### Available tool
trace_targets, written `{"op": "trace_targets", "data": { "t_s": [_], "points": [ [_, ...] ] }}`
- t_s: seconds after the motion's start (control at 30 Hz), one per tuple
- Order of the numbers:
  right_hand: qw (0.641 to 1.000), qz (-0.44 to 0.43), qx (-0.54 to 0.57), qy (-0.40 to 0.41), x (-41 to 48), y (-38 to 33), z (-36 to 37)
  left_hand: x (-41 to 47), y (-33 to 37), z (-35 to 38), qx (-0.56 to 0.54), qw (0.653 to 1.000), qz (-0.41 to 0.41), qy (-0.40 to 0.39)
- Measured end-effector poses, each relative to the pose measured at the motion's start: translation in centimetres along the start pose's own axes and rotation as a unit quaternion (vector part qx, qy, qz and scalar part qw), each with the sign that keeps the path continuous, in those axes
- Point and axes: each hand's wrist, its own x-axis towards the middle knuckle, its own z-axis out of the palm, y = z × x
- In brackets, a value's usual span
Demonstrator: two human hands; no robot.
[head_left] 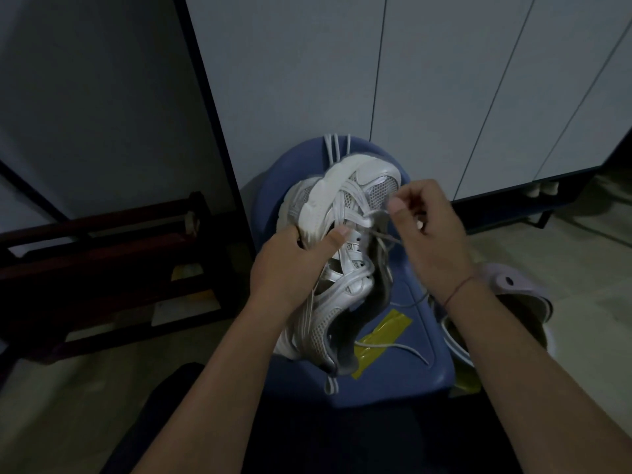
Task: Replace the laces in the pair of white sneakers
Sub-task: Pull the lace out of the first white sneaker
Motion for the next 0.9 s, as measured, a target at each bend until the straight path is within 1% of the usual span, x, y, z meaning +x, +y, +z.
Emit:
{"op": "trace_targets", "data": {
  "t_s": [0.07, 0.17, 0.27, 0.3, 0.4, 0.43, 0.47, 0.53, 0.6, 0.67, 0.73, 0.8, 0.83, 0.87, 0.9],
  "points": [
    [0.998, -0.042, -0.037, -0.02, -0.2, -0.2, 0.5, -0.1, 0.1, 0.1, -0.001, 1.0, 0.001, -0.001],
    [0.993, -0.069, -0.095, -0.011, -0.2, -0.2, 0.6, -0.3, 0.2, 0.1, 0.007, 1.0, 0.005, -0.003],
    [0.994, -0.08, -0.068, -0.005, -0.1, -0.5, 0.5, -0.3, 0.2, 0.0, 0.013, 1.0, 0.01, -0.003],
    [0.996, -0.074, -0.049, 0.019, 0.0, -0.6, 0.2, -0.2, 0.1, 0.0, 0.002, 1.0, 0.006, -0.003],
    [0.992, -0.017, -0.002, 0.123, 0.9, -0.2, -2.0, 0.1, -0.1, -0.4, -0.017, 1.0, -0.007, 0.005],
    [0.99, -0.002, 0.004, 0.138, 1.1, 0.1, -2.6, 0.2, -0.1, -0.6, -0.012, 1.0, -0.008, 0.009],
    [0.991, 0.009, 0.005, 0.133, 1.2, 0.3, -2.8, 0.2, -0.2, -0.7, -0.007, 1.0, -0.009, 0.013],
    [0.996, 0.018, 0.006, 0.084, 0.9, 0.3, -2.4, 0.3, -0.2, -0.6, -0.004, 1.0, -0.011, 0.013],
    [1.0, 0.0, 0.001, 0.027, 0.4, -0.1, -1.4, 0.1, -0.1, -0.4, 0.001, 1.0, -0.009, 0.009],
    [0.999, -0.034, -0.033, -0.017, 0.1, -0.4, -0.4, -0.1, 0.1, -0.1, 0.008, 1.0, -0.004, 0.002],
    [0.994, -0.066, -0.085, -0.036, 0.0, -0.5, 0.2, -0.2, 0.3, 0.0, 0.015, 1.0, 0.003, -0.005],
    [0.991, -0.083, -0.102, -0.036, -0.1, -0.5, 0.5, -0.3, 0.5, 0.0, 0.026, 1.0, 0.005, -0.008],
    [0.993, -0.075, -0.078, -0.041, -0.1, -0.7, 0.5, -0.3, 0.5, 0.0, 0.027, 1.0, 0.004, -0.008],
    [0.997, -0.052, -0.024, -0.05, -0.2, -0.8, 0.6, -0.4, 0.5, 0.0, 0.024, 1.0, 0.003, -0.007],
    [0.997, -0.016, 0.054, -0.055, -0.2, -1.1, 0.6, -0.4, 0.5, -0.1, 0.019, 1.0, 0.001, -0.007]
  ]
}}
